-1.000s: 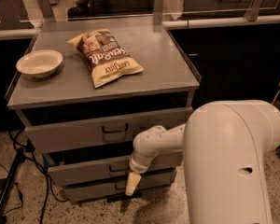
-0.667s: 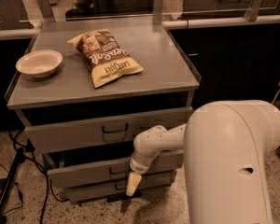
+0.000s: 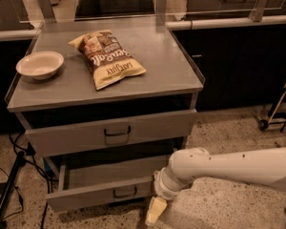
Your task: Open middle drawer
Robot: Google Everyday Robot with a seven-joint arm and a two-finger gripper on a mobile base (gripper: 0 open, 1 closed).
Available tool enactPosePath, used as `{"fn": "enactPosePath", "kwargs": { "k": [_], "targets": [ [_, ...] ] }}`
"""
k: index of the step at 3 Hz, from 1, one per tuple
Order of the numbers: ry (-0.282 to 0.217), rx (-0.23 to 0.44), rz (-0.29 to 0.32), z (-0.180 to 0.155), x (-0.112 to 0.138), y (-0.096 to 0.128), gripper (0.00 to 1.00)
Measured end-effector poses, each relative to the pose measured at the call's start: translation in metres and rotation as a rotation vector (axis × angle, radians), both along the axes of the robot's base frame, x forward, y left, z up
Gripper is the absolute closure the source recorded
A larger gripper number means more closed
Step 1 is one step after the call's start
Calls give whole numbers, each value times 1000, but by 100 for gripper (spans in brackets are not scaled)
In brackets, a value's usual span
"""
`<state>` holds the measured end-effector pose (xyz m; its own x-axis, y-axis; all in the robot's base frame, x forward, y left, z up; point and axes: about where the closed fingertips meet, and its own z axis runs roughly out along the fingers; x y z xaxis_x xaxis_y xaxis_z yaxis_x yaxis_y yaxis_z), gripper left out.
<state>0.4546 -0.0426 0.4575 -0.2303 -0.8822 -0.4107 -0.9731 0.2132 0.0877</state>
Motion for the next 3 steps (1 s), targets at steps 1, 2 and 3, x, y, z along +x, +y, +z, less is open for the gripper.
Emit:
{"fn": "enactPosePath", "kwargs": {
  "k": [1, 2, 3],
  "targets": [
    [0, 2, -9, 0, -1, -4, 0],
    [-26, 0, -4, 2, 19, 3, 0],
    [-40, -27, 2, -4, 47, 17, 0]
  ]
}}
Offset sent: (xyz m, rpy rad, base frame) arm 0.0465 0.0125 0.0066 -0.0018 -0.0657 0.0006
